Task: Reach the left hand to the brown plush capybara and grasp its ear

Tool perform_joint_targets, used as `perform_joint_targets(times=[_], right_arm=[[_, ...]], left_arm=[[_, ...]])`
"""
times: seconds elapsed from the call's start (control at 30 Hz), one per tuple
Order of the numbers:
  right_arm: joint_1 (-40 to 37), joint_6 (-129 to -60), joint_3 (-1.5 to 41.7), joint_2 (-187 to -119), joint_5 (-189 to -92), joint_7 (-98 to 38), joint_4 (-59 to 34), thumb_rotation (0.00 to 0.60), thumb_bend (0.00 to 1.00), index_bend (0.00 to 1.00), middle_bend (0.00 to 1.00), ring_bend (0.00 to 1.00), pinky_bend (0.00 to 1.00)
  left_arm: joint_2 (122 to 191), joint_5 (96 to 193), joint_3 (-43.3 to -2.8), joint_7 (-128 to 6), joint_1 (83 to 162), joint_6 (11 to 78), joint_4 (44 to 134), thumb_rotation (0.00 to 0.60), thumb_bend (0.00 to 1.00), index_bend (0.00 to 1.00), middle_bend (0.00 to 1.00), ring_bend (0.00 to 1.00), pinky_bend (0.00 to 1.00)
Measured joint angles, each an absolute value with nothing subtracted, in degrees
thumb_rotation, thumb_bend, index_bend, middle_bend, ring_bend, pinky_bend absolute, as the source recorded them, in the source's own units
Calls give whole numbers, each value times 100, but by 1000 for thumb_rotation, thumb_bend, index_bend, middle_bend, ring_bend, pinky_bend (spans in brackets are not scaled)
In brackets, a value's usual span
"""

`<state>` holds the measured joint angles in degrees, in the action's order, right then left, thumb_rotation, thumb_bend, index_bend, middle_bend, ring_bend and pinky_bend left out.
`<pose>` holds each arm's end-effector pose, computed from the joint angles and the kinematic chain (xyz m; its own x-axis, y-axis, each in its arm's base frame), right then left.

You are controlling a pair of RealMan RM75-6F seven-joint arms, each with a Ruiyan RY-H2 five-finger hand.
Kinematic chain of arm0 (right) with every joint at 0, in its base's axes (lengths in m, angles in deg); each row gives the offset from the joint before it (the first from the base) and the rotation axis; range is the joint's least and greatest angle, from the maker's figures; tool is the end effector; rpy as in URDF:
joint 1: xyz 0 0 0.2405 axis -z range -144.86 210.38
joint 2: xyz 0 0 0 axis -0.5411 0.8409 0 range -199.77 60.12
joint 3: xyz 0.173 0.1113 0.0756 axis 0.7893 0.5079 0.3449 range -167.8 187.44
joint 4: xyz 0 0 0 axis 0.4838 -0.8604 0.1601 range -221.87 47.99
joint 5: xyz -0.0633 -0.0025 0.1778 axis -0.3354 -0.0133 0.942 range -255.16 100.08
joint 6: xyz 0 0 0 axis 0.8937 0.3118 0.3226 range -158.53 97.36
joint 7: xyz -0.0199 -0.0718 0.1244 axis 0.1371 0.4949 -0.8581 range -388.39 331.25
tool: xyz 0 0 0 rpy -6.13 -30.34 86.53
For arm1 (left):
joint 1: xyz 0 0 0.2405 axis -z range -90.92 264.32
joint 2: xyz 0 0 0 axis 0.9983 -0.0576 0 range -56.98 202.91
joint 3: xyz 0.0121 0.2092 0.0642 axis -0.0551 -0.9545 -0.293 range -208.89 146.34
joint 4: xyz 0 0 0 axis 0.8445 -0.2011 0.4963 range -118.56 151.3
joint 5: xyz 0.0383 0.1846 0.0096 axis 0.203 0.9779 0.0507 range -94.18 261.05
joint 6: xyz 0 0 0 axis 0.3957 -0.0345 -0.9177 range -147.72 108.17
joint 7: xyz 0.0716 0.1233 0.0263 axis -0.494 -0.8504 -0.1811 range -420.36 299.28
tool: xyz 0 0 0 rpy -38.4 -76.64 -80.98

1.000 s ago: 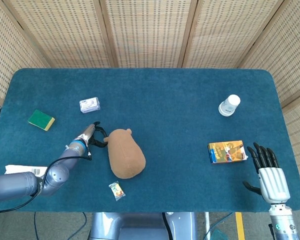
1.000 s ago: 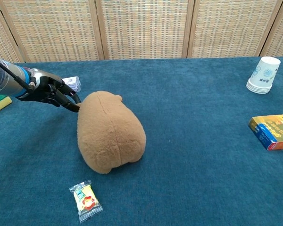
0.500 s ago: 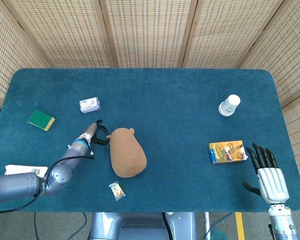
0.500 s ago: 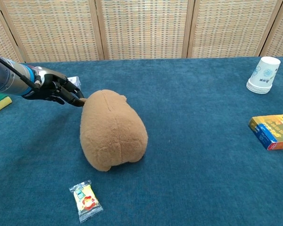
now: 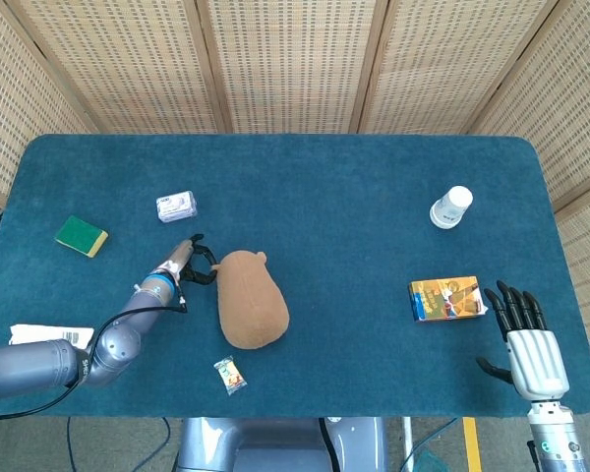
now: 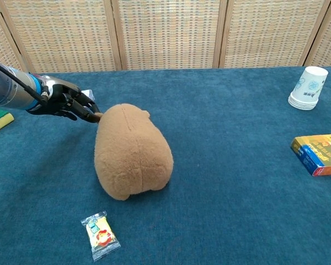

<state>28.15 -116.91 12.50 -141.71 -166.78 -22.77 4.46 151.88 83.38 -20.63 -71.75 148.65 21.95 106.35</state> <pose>-0.2518 -0.1746 0.1261 0.3824 0.0123 0.9239 -0.9218 -0.0640 0.3824 -0.1238 0.3487 0.0148 -0.2150 0.5519 0.8058 0.9434 0.3307 0.0251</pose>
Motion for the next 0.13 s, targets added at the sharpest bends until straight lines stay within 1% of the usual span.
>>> perform_joint_targets(times=[0.13], right_arm=[[2815,-11665,1239,-14178,-16661,-2254,441,600,124,10,0,0,0]], left_arm=[[15162,8358,-2051,-7175,14854,2193,10655,600,462,568,0,0,0]])
